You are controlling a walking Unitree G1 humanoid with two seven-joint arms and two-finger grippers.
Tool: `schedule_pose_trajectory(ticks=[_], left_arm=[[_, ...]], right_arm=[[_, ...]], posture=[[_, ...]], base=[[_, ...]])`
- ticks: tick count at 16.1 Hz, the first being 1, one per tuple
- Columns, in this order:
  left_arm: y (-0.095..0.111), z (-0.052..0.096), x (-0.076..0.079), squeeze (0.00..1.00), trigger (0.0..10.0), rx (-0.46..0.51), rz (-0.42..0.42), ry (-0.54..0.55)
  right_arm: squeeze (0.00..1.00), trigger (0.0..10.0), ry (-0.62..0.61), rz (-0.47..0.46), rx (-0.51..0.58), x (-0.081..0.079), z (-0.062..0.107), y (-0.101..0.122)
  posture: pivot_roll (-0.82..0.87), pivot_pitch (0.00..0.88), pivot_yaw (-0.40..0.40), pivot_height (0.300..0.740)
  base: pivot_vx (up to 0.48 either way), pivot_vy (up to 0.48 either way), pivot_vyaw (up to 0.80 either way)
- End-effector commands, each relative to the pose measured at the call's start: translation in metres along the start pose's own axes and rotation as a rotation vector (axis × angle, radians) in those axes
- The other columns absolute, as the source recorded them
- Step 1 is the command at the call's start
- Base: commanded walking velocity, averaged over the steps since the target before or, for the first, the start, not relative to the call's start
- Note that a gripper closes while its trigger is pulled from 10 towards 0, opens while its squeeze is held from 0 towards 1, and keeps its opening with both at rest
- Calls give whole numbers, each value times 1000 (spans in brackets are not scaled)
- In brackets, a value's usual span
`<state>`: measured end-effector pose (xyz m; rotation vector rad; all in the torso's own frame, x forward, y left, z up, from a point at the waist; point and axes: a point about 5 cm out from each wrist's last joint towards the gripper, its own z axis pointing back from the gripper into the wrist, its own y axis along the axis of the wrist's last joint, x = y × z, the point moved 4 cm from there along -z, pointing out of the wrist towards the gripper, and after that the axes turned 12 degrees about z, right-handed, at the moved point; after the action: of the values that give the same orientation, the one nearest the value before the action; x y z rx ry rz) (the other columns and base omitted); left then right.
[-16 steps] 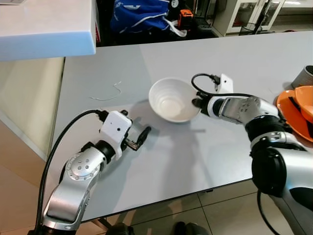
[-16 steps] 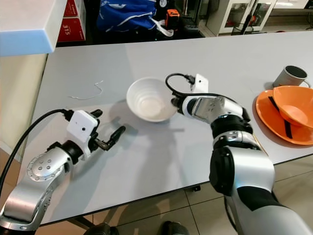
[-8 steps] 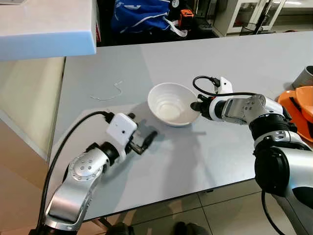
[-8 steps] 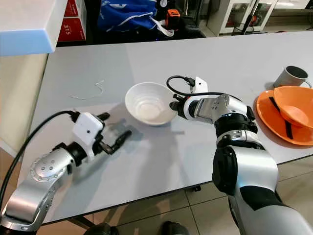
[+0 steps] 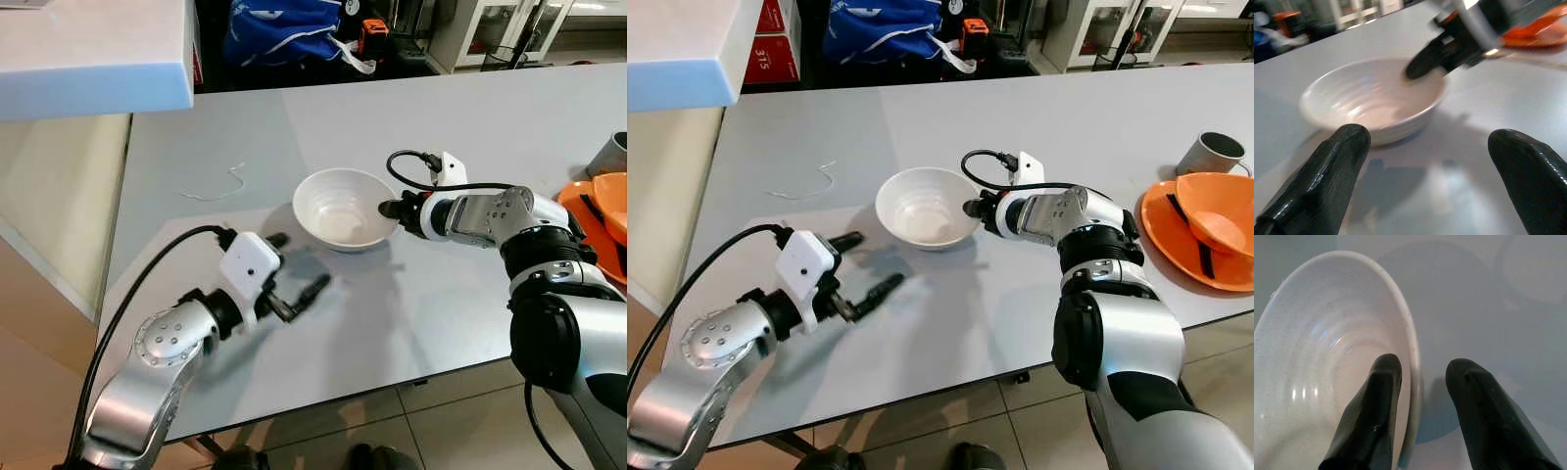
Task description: Setting the table
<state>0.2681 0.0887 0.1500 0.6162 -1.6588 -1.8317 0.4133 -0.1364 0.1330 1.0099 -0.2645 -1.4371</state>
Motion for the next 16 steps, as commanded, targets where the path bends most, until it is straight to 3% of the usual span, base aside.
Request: schedule_pose_trajectory(ticks=[1, 7, 9, 10, 11, 13, 14, 15, 16], left_arm=[[1, 3, 12, 0, 10000, -9, 19, -76], [2, 4, 8, 0, 10000, -14, 15, -66], [9, 5, 6, 0, 10000, 25, 15, -34], [11, 7, 4, 0, 10000, 36, 28, -18], [11, 8, 3, 0, 10000, 36, 30, -7], [13, 12, 3, 0, 10000, 65, 43, 37], [11, 13, 4, 0, 10000, 57, 53, 57], [8, 12, 4, 0, 10000, 48, 54, 78], [7, 12, 5, 0, 10000, 49, 47, 91]], right_arm=[[1000, 10000, -8, 2, 22, 2, 5, 8], [1000, 10000, 3, 39, 18, 0, 9, 10], [1000, 10000, 29, 30, 65, -2, 20, 24], [0, 10000, 47, 28, 102, -4, 30, 33], [0, 10000, 52, 41, 130, -4, 37, 39], [0, 10000, 119, 143, 383, -16, 87, 68], [0, 10000, 78, 261, 504, -17, 107, 69], [0, 10000, 34, 384, 574, -20, 120, 61], [0, 10000, 7, 449, 615, -22, 125, 53]], posture=[[84, 29, -35, 740], [81, 23, -36, 740], [87, 22, -40, 740], [85, 28, -45, 740], [84, 28, -45, 740], [73, 44, -42, 740], [70, 56, -40, 740], [70, 61, -38, 740], [67, 62, -33, 740]], base=[[0, 0, 0], [0, 0, 0], [0, 0, 0], [0, 0, 0], [0, 0, 0], [0, 0, 0], [0, 0, 0], [0, 0, 0], [0, 0, 0]])
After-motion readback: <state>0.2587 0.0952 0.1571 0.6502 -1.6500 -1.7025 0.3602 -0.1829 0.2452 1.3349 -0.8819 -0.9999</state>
